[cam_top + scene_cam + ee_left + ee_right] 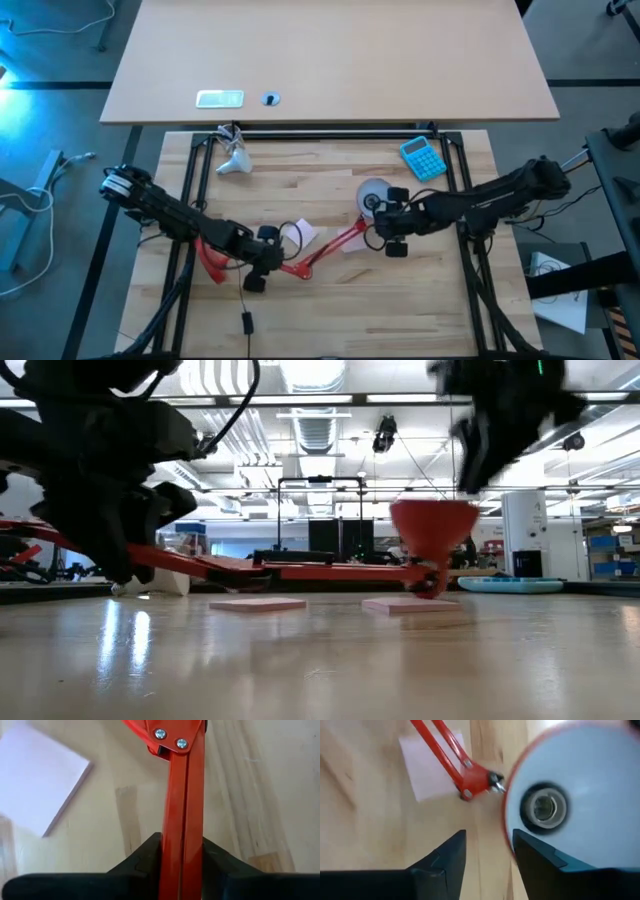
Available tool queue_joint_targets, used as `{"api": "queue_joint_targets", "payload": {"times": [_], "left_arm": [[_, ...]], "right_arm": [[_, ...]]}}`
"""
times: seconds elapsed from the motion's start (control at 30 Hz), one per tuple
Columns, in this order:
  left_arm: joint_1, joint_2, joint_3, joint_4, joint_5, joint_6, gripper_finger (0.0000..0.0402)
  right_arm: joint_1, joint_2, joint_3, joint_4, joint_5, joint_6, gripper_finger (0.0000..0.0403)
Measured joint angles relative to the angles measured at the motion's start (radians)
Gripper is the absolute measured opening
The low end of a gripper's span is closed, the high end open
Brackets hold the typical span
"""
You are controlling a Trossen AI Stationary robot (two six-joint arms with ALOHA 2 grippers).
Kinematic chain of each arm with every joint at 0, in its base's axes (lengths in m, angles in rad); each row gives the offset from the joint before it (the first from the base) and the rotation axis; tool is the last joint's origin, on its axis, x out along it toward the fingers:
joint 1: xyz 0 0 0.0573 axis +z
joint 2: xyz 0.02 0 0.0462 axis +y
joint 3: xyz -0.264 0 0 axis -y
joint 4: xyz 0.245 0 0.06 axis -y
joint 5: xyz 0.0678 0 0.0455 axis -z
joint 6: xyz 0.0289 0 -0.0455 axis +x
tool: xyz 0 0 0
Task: Screw lightbulb
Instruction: Move the red lamp to the center of the table, then insert the lightbulb into the red lamp
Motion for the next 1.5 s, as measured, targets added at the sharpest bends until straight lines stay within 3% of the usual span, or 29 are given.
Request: {"api": "queue_joint_targets", "payload": {"times": [0.23,0.43,0.53,0.67,0.77,1.0,1.17,1.3,1.5], "left_arm": [[0.006,-0.022,0.017,-0.051,-0.054,-0.064,0.0152],[0.010,-0.033,0.086,-0.173,-0.043,-0.120,0.0206],[0.013,-0.071,0.160,-0.285,-0.065,-0.161,0.0224],[0.053,-0.165,0.247,-0.477,-0.175,-0.226,0.0235],[0.108,-0.267,0.273,-0.592,-0.239,-0.312,0.0237],[0.151,-0.499,0.237,-0.773,-0.272,-0.442,0.0238],[0.151,-0.608,0.199,-0.904,-0.273,-0.471,0.0238],[0.151,-0.668,0.131,-0.932,-0.277,-0.453,0.0238],[0.151,-0.722,-0.003,-0.924,-0.280,-0.495,0.0238]], "right_arm": [[-0.014,-0.073,0.204,-0.044,0.020,-0.046,0.0214],[-0.024,-0.128,0.236,0.007,0.020,-0.118,0.0264],[-0.049,-0.146,0.236,0.088,-0.058,-0.140,0.0280],[-0.102,-0.143,0.227,0.175,-0.200,-0.145,0.0300],[-0.114,-0.124,0.199,0.210,-0.233,-0.208,0.0313],[-0.079,-0.085,0.098,0.360,-0.240,-0.280,0.0323],[-0.060,-0.065,0.063,0.438,-0.256,-0.168,0.0330],[-0.061,-0.027,0.056,0.499,-0.256,-0.058,0.0341],[-0.063,0.055,0.100,0.570,-0.255,-0.064,0.0344]]}}
